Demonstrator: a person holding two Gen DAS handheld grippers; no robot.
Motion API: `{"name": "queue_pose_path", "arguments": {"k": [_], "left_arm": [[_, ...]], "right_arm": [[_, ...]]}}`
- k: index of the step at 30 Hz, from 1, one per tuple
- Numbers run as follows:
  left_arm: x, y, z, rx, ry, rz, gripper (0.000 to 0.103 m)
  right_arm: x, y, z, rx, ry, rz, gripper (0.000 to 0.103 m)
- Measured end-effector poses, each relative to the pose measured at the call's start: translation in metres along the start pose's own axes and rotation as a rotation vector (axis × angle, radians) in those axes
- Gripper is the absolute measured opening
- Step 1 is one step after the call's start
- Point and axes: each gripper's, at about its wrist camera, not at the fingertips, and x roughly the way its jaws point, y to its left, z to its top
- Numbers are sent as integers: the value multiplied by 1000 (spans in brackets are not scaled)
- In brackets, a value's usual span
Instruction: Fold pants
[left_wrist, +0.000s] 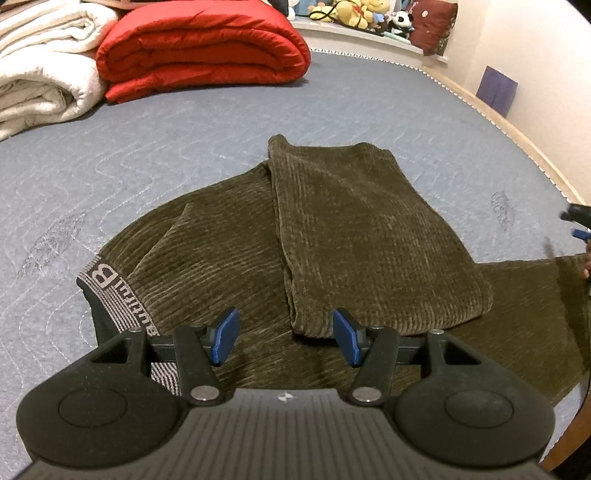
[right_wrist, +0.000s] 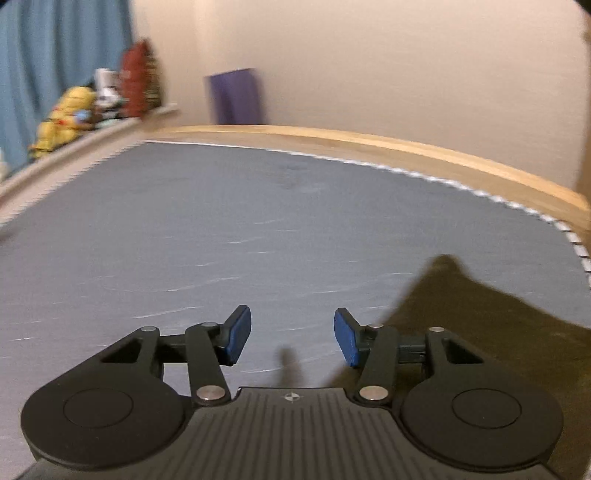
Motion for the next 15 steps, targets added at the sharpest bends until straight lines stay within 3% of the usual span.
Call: {"name": "queue_pose_path", "arguments": {"k": [10, 15], "left_arm": [[-3, 2, 4, -20, -9, -10, 62], [-2, 6, 4, -24, -4, -6, 62]], "right_arm": [[-32, 103, -34, -99, 192, 474, 55], [-46, 156, -58, -240, 274, 626, 66]]}}
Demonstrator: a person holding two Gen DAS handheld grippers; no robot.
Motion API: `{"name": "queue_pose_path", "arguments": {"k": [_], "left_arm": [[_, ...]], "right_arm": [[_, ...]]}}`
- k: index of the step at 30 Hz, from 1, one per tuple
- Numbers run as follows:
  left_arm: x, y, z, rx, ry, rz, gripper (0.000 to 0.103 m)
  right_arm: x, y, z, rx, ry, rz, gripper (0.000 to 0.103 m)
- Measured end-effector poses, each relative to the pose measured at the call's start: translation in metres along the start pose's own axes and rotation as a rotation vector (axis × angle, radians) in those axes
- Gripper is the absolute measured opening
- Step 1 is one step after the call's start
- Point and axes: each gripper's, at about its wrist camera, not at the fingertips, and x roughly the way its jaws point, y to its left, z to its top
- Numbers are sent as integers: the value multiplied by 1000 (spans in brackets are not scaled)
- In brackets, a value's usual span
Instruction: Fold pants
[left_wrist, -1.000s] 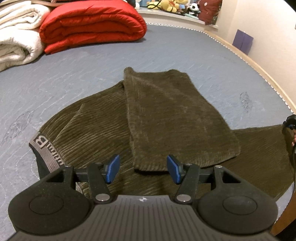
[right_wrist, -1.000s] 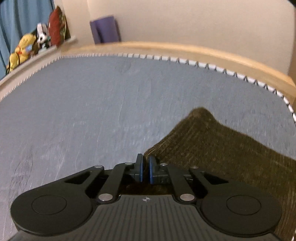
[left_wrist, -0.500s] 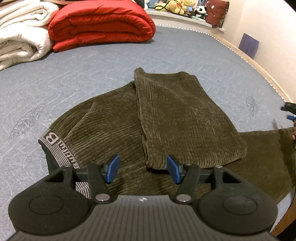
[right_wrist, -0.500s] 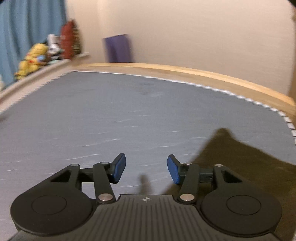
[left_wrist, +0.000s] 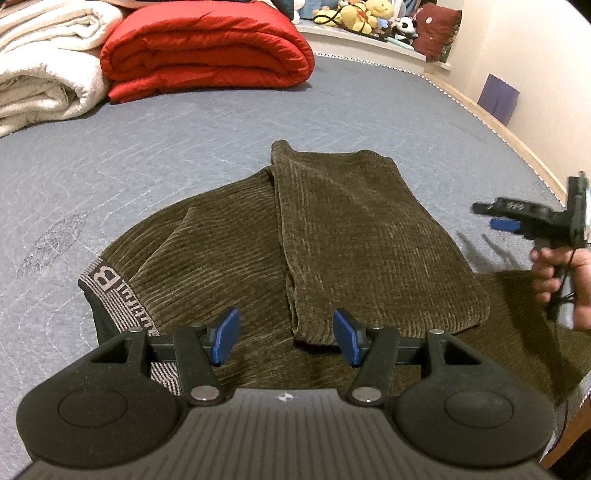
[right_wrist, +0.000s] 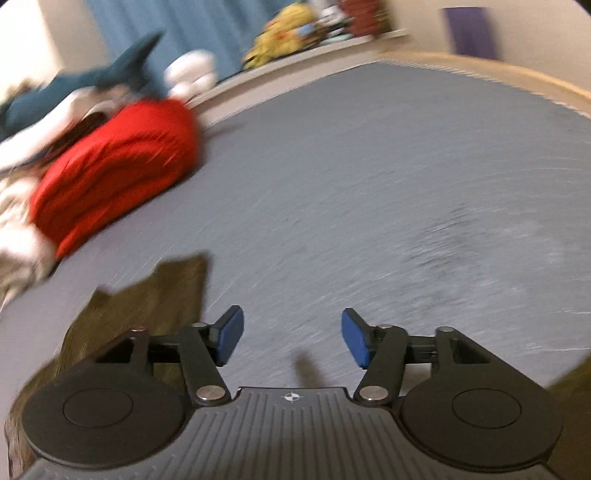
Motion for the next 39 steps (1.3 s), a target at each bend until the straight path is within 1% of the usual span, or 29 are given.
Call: {"name": "queue_pose_path", "arguments": {"k": [2, 4, 5, 8, 10, 13, 19, 23, 25, 26, 27, 28, 29, 30, 32, 35, 37, 38, 39], "left_arm": [[1, 2, 0, -2, 2, 3, 62], [1, 3, 1, -4, 3, 7, 68], [1, 4, 1, -4, 2, 9, 69], [2, 7, 1, -7, 3, 10, 70], [2, 9, 1, -9, 5, 11, 71], [4, 12, 1, -12, 9, 18, 71], [6, 14, 3, -19, 13, 21, 71], [7, 12, 4, -16, 14, 18, 72], [7, 11, 4, -14, 15, 18, 72], [7, 11, 5, -13, 15, 19, 72], [7, 10, 5, -12, 17, 19, 72], [8, 10, 4, -11, 18, 19, 72], [8, 10, 5, -10, 19, 20, 72], [8, 9, 5, -10, 19, 21, 72], [9, 9, 5, -10, 21, 22, 72], [10, 9, 5, -8, 22, 23, 72], [11, 9, 6, -7, 23, 25, 72], [11, 9, 6, -6, 23, 25, 72], [11, 9, 6, -6, 24, 26, 72]], "right_arm": [[14, 15, -8, -42, 48, 14, 67], [24, 26, -15, -74, 85, 24, 67], [27, 31, -18, -88, 99, 32, 67], [37, 45, -26, -129, 136, 66, 67], [38, 49, -29, -132, 140, 75, 68], [37, 48, -30, -105, 147, 108, 68], [51, 62, -29, -125, 141, 111, 68], [57, 68, -29, -118, 147, 135, 68], [56, 75, -30, -150, 147, 148, 63], [57, 79, -30, -169, 144, 148, 55], [56, 82, -30, -194, 140, 150, 40], [54, 85, -30, -205, 140, 161, 30], [53, 87, -29, -214, 144, 180, 17], [51, 92, -29, -233, 134, 175, 6], [46, 99, -28, -278, 112, 157, 0], [40, 102, -24, -284, 102, 202, 0], [36, 106, -22, -308, 90, 193, 0], [35, 107, -21, -310, 86, 178, 1], [35, 106, -21, -300, 78, 148, 12]]}}
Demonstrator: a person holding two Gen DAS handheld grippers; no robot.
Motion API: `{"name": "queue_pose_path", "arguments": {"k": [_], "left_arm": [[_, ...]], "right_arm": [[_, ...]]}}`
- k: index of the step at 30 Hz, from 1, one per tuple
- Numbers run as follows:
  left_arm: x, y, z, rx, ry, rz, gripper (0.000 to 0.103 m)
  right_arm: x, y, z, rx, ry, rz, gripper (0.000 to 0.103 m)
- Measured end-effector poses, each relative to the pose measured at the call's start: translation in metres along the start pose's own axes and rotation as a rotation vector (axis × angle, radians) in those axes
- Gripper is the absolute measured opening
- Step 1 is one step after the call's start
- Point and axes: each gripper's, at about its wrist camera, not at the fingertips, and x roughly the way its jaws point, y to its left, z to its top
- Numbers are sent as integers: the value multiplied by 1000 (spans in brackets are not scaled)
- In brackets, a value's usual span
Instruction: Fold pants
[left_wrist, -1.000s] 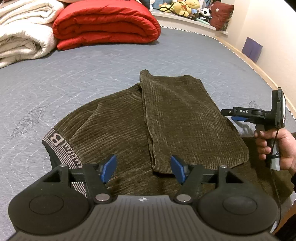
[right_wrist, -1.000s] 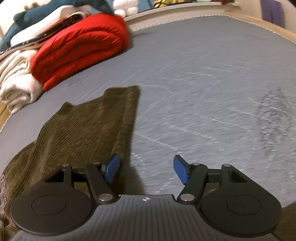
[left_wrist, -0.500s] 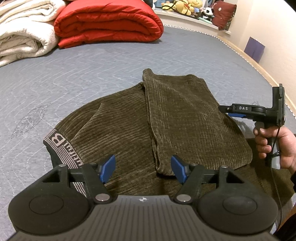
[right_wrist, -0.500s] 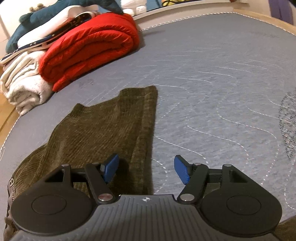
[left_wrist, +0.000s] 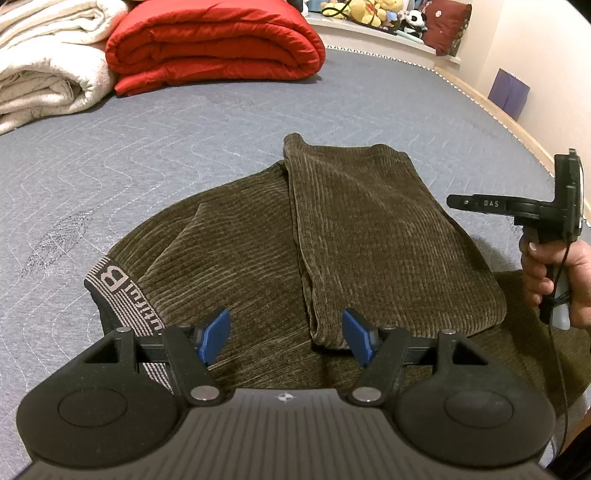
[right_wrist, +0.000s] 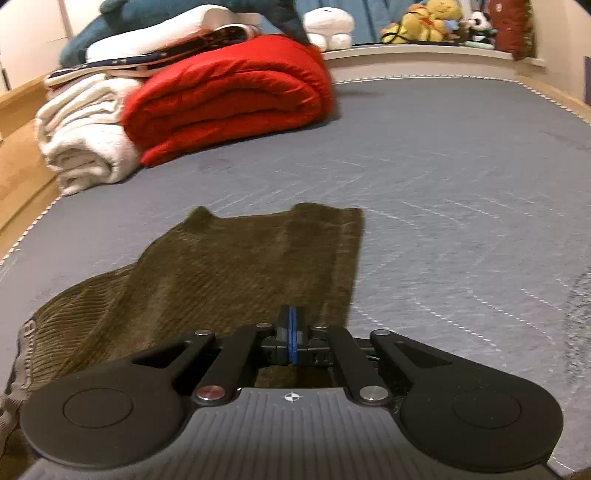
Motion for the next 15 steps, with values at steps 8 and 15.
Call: {"name": "queue_pose_path", "arguments": {"k": [8, 15], "left_arm": [[1, -1, 1, -3, 2, 5, 73], [2, -3, 1, 1, 3, 10, 74]], "right_arm": [[9, -13, -12, 51, 32, -36, 84], [14, 11, -20, -92, 61, 8, 57]]}}
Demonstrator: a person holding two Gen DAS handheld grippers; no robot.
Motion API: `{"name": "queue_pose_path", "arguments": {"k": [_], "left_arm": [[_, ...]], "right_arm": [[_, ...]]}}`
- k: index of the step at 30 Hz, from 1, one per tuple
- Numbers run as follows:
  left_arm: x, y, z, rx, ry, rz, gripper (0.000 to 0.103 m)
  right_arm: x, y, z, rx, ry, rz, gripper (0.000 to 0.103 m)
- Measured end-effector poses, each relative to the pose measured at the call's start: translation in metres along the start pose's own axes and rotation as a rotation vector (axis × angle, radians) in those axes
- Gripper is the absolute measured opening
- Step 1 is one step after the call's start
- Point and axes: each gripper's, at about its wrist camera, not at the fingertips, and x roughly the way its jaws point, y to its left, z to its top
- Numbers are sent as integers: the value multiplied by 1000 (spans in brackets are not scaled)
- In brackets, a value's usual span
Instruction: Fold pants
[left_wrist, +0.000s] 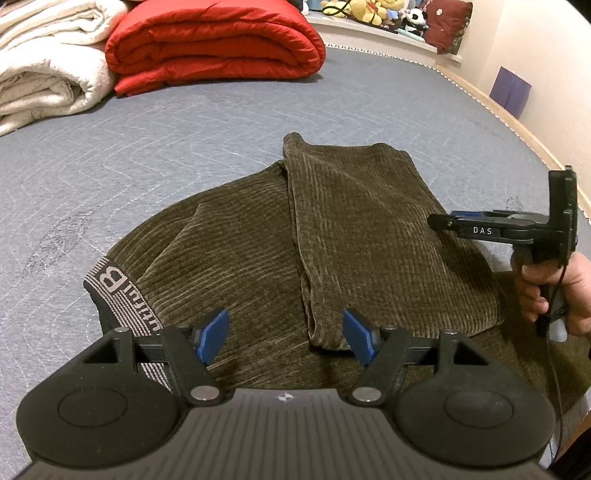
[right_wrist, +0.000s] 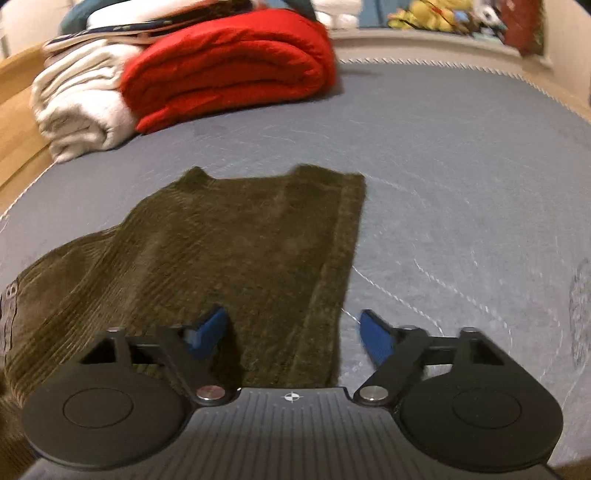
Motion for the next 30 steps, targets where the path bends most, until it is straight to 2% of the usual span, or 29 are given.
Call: {"name": "queue_pose_path", "arguments": {"k": [1, 2, 3, 5, 8, 11, 13, 14, 15, 16, 19, 20, 21, 23, 24, 26, 27, 30], "left_arm": [[0, 0, 0, -2, 0, 1, 74], [0, 0, 0, -4, 1, 3, 74], [0, 1, 0, -7, 1, 6, 74], [-1, 1, 1, -8, -1, 7, 74], [-1, 1, 1, -5, -2, 4, 74], [0, 0, 1, -1, 1, 5, 74], [0, -1, 1, 2, 2, 5, 74], [-1, -1, 1, 3, 2, 5, 74], [-1, -1, 1, 2, 1, 4, 74], [-1, -1, 1, 1, 0, 4, 74], [-1, -1, 2, -3, -1, 7, 74], [-1, -1, 2, -2, 0, 6, 74], [-1, -2, 2, -2, 0, 6, 74], [0, -3, 2, 3, 1, 5, 74], [1, -4, 2, 4, 2, 5, 74], [2, -5, 2, 5, 3, 6, 74], [2, -6, 2, 5, 4, 6, 74], [2, -7, 3, 5, 3, 6, 74]], "right_arm": [[-3, 3, 1, -22, -8, 19, 50], [-5, 7, 2, -40, -17, 19, 33], [-7, 11, 4, -73, -33, -2, 3], [-13, 14, 8, -101, -55, -10, 0], [-27, 13, 17, -96, -106, 48, 0], [-34, 16, 23, -110, -109, 23, 1], [-29, 9, 21, -53, -77, 0, 24], [-24, 4, 18, -28, -52, 3, 55], [-20, 2, 14, -17, -41, 2, 79], [-17, 1, 10, -14, -30, -8, 86], [-3, -3, 0, -11, 41, -11, 85], [-1, -4, -3, 2, 43, 7, 82], [-1, -6, -3, 16, 44, 29, 69], [-4, -3, -3, 7, 35, 71, 55], [-6, 3, -2, -29, 17, 52, 37], [-11, 13, 1, -100, -1, 57, 20], [-15, 17, 3, -127, -15, 51, 14], [-24, 22, 9, -164, -47, 91, 12]]}}
